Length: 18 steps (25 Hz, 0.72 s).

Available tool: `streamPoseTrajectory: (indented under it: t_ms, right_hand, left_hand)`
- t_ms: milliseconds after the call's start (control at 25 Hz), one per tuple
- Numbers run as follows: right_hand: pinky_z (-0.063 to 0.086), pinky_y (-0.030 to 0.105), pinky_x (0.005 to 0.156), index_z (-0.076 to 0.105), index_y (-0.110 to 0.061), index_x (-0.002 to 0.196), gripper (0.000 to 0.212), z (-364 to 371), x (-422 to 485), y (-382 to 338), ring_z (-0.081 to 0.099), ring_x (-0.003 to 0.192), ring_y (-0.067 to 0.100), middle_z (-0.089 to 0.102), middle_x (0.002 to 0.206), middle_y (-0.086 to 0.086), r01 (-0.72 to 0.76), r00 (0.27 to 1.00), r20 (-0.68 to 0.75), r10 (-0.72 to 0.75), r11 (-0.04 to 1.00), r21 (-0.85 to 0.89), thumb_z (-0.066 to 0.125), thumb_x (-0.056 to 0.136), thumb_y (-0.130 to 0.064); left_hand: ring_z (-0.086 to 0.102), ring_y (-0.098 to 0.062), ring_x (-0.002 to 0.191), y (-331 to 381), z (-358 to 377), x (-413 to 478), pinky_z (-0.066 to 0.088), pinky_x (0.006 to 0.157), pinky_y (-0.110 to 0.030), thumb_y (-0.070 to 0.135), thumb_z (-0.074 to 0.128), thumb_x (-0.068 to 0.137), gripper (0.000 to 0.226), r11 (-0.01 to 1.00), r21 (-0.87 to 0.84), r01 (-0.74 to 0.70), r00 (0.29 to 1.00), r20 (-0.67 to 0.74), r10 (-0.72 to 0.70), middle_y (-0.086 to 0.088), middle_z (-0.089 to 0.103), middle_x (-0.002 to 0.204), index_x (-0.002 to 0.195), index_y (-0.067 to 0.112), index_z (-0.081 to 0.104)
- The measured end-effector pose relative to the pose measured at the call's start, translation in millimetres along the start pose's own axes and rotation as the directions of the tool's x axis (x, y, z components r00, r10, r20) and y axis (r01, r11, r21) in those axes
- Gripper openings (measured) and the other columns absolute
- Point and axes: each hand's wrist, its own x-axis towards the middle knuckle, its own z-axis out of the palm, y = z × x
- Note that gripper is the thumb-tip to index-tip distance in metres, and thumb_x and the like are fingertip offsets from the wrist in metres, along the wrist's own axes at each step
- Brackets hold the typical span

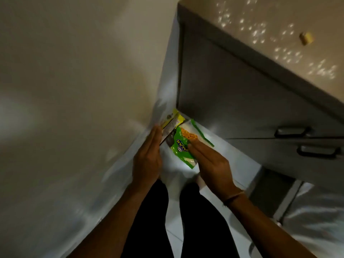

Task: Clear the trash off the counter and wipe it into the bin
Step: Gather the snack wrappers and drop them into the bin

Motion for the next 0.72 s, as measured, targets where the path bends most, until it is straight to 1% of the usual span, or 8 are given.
streamPoseTrajectory:
  t_ms: [80,200,320,400,480,560,640,720]
  right_hand:
    - [0.066,0.046,0.09,0.073,-0.009,0.13,0.064,48.6,-0.7,32.9,0.073,0.121,0.031,0.071,0.136,0.012,-0.081,0.987,0.134,0.085,0.996,-0.035,0.084,0.072,0.016]
    - [0.068,0.046,0.076,0.068,-0.014,0.137,0.079,118.7,3.9,74.6,0.075,0.113,0.038,0.073,0.135,0.012,-0.176,0.954,0.233,0.186,0.982,-0.066,0.076,0.068,0.024]
    - [0.063,0.042,0.09,0.061,-0.017,0.145,0.063,182.6,15.9,114.5,0.069,0.124,0.037,0.068,0.142,0.011,-0.226,0.938,0.267,0.222,0.974,-0.018,0.074,0.088,0.005]
    - [0.06,0.049,0.097,0.062,-0.01,0.143,0.055,219.5,26.4,138.3,0.064,0.131,0.039,0.066,0.144,0.014,-0.136,0.935,0.322,0.147,0.989,-0.055,0.077,0.09,-0.007]
    - [0.049,0.055,0.115,0.054,-0.009,0.15,0.058,252.5,27.8,164.1,0.052,0.144,0.039,0.056,0.154,0.016,-0.054,0.859,0.499,0.119,0.988,-0.143,0.073,0.096,-0.021]
    - [0.031,0.05,0.127,0.042,-0.01,0.157,0.071,265.7,20.8,180.1,0.039,0.152,0.038,0.045,0.162,0.016,-0.064,0.754,0.633,0.177,0.978,-0.198,0.07,0.097,-0.034]
    - [0.028,0.05,0.129,0.048,-0.003,0.153,0.07,257.7,4.6,181.3,0.04,0.152,0.042,0.048,0.159,0.022,-0.181,0.786,0.566,0.249,0.968,-0.174,0.075,0.094,-0.03]
    - [0.027,0.05,0.131,0.049,-0.003,0.152,0.063,236.9,-16.8,168.1,0.038,0.155,0.04,0.046,0.161,0.022,-0.259,0.831,0.471,0.295,0.955,-0.143,0.072,0.097,-0.025]
  left_hand:
    - [0.066,-0.041,0.127,-29.8,37.7,-6.4,0.063,0.09,-0.053,-0.018,0.06,0.088,0.055,0.996,0.068,0.054,0.988,0.139,-0.063,-0.025,0.059,0.147,0.142,-0.007,0.057]
    - [0.067,-0.039,0.127,-73.8,98.7,1.9,0.063,0.093,-0.052,-0.01,0.059,0.092,0.054,0.985,0.127,0.12,0.958,0.245,-0.149,-0.021,0.058,0.15,0.145,-0.002,0.056]
    - [0.056,-0.039,0.139,-111.8,166.1,25.8,0.055,0.104,-0.058,0.005,0.053,0.099,0.058,0.974,0.145,0.176,0.923,0.318,-0.215,-0.015,0.048,0.161,0.156,0.009,0.043]
    - [0.049,-0.039,0.145,-128.8,207.3,38.0,0.052,0.109,-0.057,0.02,0.052,0.1,0.066,0.976,0.184,0.114,0.892,0.413,-0.182,-0.014,0.04,0.166,0.162,0.014,0.031]
    - [0.032,-0.035,0.156,-148.5,249.4,40.7,0.04,0.121,-0.051,0.022,0.052,0.103,0.073,0.971,0.235,0.046,0.794,0.582,-0.179,-0.012,0.024,0.173,0.166,0.014,0.016]
    - [0.009,-0.032,0.163,-167.9,275.2,34.5,0.022,0.13,-0.045,0.021,0.048,0.105,0.075,0.955,0.295,-0.018,0.674,0.709,-0.206,-0.014,0.008,0.176,0.166,0.008,0.006]
    - [0.0,-0.032,0.163,-175.7,276.8,26.2,0.017,0.131,-0.044,0.02,0.05,0.104,0.079,0.955,0.298,-0.011,0.667,0.714,-0.215,-0.015,0.002,0.176,0.165,0.005,0.002]
    - [0.004,-0.032,0.163,-173.2,262.6,18.5,0.026,0.129,-0.044,0.016,0.056,0.101,0.082,0.97,0.235,-0.057,0.725,0.678,-0.121,-0.014,0.006,0.176,0.165,0.005,0.006]
